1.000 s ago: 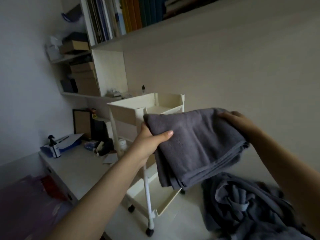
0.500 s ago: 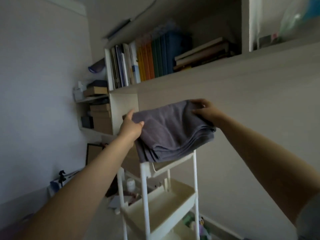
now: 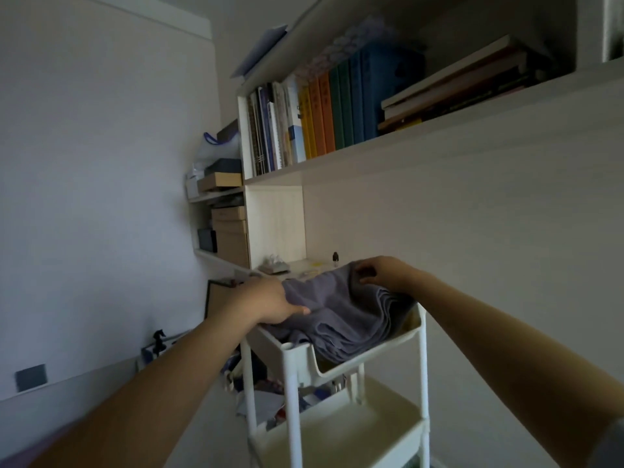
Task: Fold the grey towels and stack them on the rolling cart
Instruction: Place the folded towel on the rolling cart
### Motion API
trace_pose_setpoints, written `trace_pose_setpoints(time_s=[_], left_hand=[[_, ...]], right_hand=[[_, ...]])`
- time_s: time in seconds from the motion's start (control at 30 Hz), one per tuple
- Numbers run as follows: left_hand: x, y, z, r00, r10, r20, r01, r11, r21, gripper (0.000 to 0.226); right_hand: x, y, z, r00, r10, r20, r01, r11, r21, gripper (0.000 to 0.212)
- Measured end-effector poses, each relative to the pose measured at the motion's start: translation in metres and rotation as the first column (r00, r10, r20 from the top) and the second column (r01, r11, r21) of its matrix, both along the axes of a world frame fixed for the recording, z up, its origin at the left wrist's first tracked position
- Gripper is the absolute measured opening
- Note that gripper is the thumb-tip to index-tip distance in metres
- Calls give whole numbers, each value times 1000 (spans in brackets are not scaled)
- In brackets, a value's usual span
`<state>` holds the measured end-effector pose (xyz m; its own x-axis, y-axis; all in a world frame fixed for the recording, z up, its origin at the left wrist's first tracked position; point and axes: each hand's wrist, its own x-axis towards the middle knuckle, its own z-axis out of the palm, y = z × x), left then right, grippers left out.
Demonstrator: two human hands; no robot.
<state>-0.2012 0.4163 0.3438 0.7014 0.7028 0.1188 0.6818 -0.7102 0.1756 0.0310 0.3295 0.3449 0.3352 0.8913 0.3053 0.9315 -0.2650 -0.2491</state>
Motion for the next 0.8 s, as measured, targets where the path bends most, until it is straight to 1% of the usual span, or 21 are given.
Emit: trace_pose_setpoints(time_s=[0.07, 0.13, 0.2, 0.23, 0.27, 0.3, 0.33, 0.37, 0.4, 0.43, 0.47, 0.5, 0.53, 0.57, 0.6, 0.67, 0.73, 0.77, 0.8], left_hand=[[2, -1, 6, 971, 53, -231, -36, 996, 78, 75], [1, -2, 10, 890, 160, -427, -92, 980, 176, 71], [-3, -8, 12, 786, 281, -551, -121, 944, 307, 63], [-3, -13, 13, 761, 290, -581, -109, 939, 326, 59], [-3, -14, 13, 759, 272, -592, -92, 944, 316, 55], [-4, -19, 16, 780, 218, -587, -73, 963, 260, 56], [-3, -21, 19, 826, 134, -547, -40, 983, 181, 64], [-1, -23, 23, 878, 49, -476, -6, 996, 92, 79], [0, -26, 27, 917, -34, -398, 47, 999, 23, 91], [3, -29, 29, 928, -117, -355, 109, 993, -44, 94], [7, -34, 28, 919, -171, -354, 143, 984, -106, 94], [12, -35, 25, 898, -185, -400, 130, 978, -160, 94], [16, -36, 19, 870, -177, -460, 83, 972, -218, 98], [20, -35, 14, 851, -157, -501, 21, 964, -266, 102], [22, -33, 10, 846, -149, -512, -19, 951, -308, 105], [25, -31, 5, 849, -152, -506, -51, 930, -365, 104], [25, -28, 4, 838, -161, -522, -54, 927, -372, 112], [26, -27, 3, 827, -162, -538, -53, 930, -363, 114], [27, -26, 2, 820, -155, -551, -56, 936, -347, 110]], right_hand=[[0, 2, -1, 998, 2, 69, 4, 995, -95, 40], [-1, 3, -5, 992, 0, 123, 19, 987, -157, 41], [-2, 4, -10, 966, -29, 256, 87, 972, -220, 46], [-3, 2, -12, 934, -46, 354, 140, 960, -244, 47], [-4, 0, -10, 893, -53, 447, 183, 950, -253, 46], [-5, -3, -7, 861, -57, 505, 206, 948, -244, 45], [-7, -6, -1, 845, -65, 531, 211, 953, -219, 44], [-9, -8, 4, 845, -74, 529, 190, 967, -170, 43], [-11, -8, 7, 864, -65, 500, 139, 984, -111, 46], [-14, -6, 6, 889, -31, 458, 74, 994, -77, 53], [-19, -4, 4, 907, 23, 421, 23, 994, -104, 68], [-23, -1, -1, 918, 87, 387, -18, 984, -178, 88], [-24, 2, -8, 927, 127, 352, -31, 963, -268, 106], [-22, 4, -13, 936, 133, 325, -18, 942, -335, 118], [-18, 6, -16, 943, 120, 309, 6, 925, -379, 120], [-13, 7, -17, 951, 82, 299, 64, 892, -447, 105], [-17, 6, -15, 945, 55, 321, 124, 849, -513, 92], [-19, 7, -15, 941, 52, 335, 144, 832, -535, 89], [-21, 7, -16, 935, 52, 350, 161, 819, -551, 88]])
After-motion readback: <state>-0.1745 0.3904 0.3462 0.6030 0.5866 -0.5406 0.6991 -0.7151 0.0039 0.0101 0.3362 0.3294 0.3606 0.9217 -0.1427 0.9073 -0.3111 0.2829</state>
